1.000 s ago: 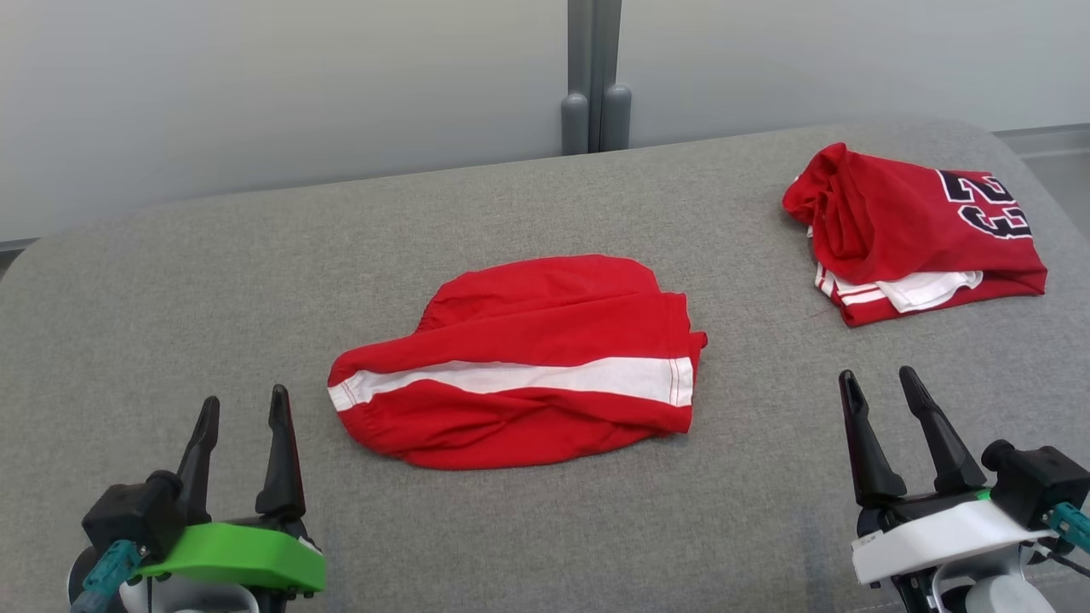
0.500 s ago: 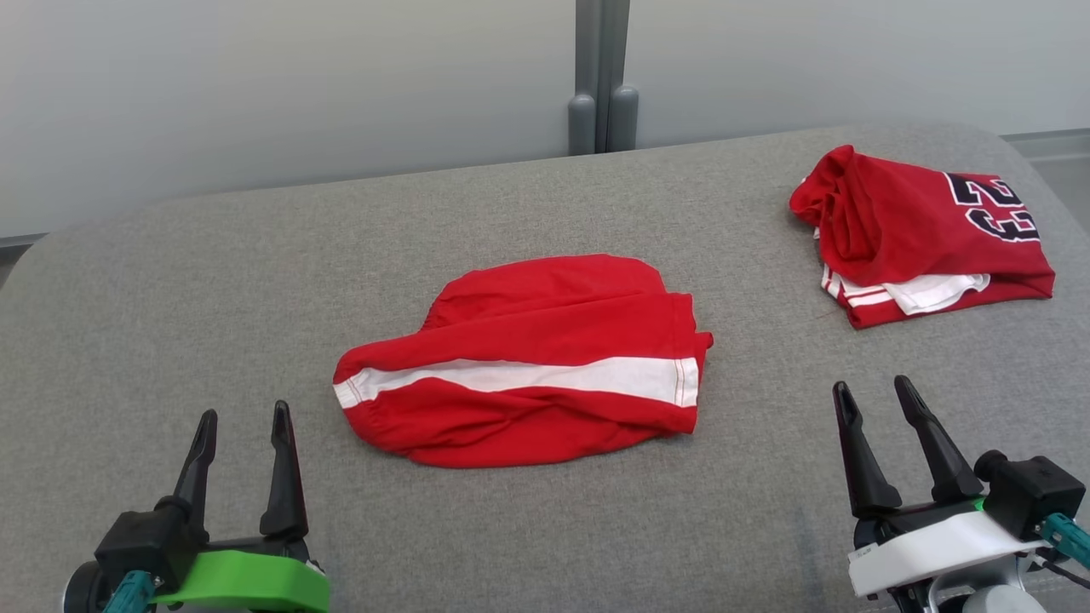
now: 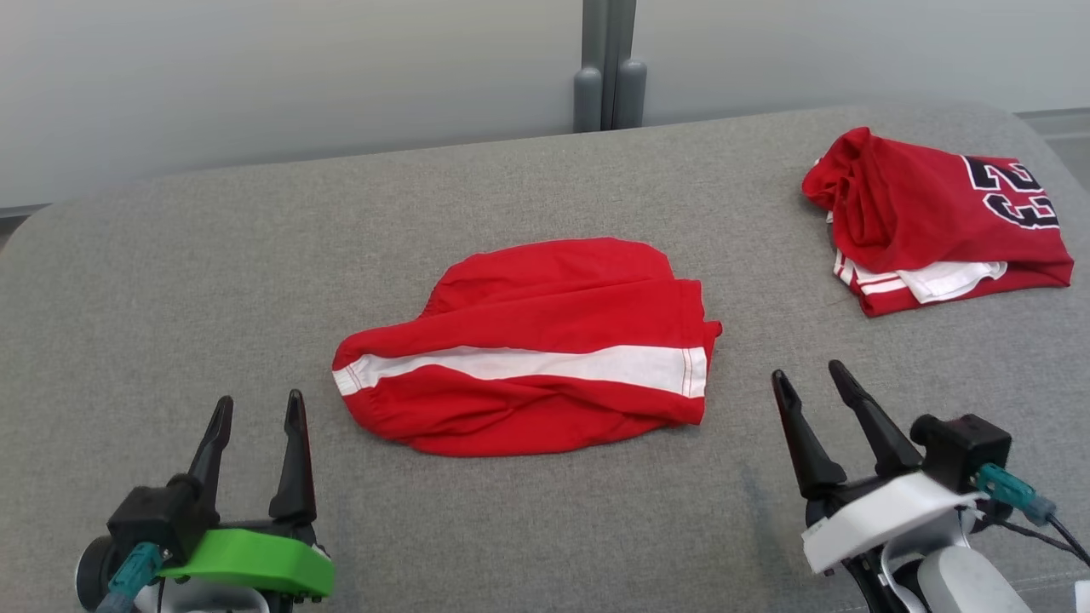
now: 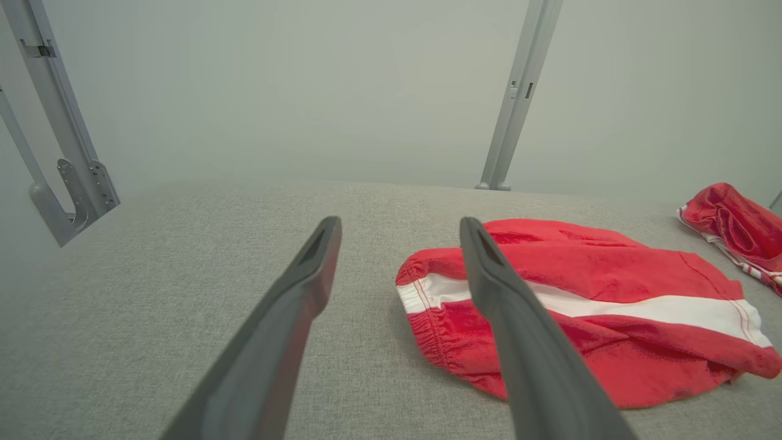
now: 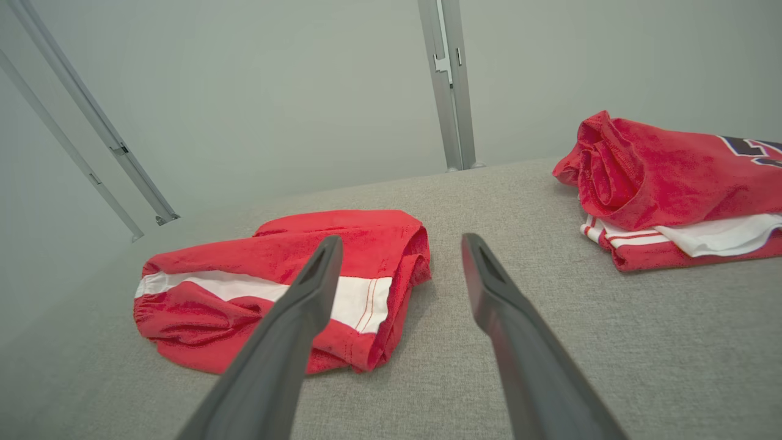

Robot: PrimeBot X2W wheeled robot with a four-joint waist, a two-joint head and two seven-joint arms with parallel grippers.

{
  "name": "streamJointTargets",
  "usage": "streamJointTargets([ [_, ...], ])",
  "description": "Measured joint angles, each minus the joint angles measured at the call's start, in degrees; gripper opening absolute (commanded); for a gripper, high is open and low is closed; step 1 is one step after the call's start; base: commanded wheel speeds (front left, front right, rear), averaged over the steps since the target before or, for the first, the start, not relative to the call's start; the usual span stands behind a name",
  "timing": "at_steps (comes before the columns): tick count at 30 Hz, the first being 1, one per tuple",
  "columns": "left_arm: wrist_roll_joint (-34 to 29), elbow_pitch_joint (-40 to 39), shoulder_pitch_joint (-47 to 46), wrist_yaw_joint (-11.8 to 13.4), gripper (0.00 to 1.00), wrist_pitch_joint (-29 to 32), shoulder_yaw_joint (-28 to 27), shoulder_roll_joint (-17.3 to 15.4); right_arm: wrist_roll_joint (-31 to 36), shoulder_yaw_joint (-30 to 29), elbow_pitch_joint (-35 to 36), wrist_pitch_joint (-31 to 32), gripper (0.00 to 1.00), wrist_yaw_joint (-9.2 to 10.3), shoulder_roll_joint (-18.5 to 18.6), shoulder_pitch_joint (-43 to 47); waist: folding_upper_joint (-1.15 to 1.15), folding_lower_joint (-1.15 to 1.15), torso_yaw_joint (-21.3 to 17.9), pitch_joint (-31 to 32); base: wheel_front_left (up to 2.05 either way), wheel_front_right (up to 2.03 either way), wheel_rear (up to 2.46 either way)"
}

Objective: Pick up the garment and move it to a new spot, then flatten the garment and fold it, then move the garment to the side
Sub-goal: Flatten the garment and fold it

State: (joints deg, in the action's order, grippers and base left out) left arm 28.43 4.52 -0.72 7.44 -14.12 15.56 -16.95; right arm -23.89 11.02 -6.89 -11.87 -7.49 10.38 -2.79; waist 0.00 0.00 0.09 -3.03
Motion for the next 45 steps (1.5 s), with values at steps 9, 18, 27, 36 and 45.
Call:
streamJointTargets([
  [9,0.66,5.54,-6.84,-2.94,1.00,2.27,1.75,0.14,-2.90,6.37,-9.60,7.49,1.00,0.00,0.41,-9.97,0.00,0.00,0.86,-3.92,0.00,0.00,0.00],
  [18,1.74,11.56,-10.72,-5.10,1.00,4.75,3.44,0.70,-5.69,8.96,-15.85,9.49,1.00,0.00,0.12,-14.70,0.00,0.00,1.80,-6.04,0.00,0.00,0.00],
  [27,4.32,18.29,-14.82,-8.17,1.00,10.63,5.38,1.80,-7.81,11.16,-19.27,10.57,1.00,0.00,-0.05,-17.94,0.00,0.00,1.98,-8.11,0.00,0.00,0.00],
  [36,6.94,21.36,-18.63,-8.79,1.00,16.35,5.46,1.86,-8.25,11.95,-20.12,12.76,1.00,0.00,-0.70,-20.50,0.00,0.00,1.74,-9.17,0.00,0.00,0.00],
  [45,8.49,23.23,-20.46,-10.00,1.00,18.83,5.91,2.31,-8.09,11.94,-19.70,14.46,1.00,0.00,-1.36,-21.13,0.00,0.00,1.59,-9.51,0.00,0.00,0.00],
])
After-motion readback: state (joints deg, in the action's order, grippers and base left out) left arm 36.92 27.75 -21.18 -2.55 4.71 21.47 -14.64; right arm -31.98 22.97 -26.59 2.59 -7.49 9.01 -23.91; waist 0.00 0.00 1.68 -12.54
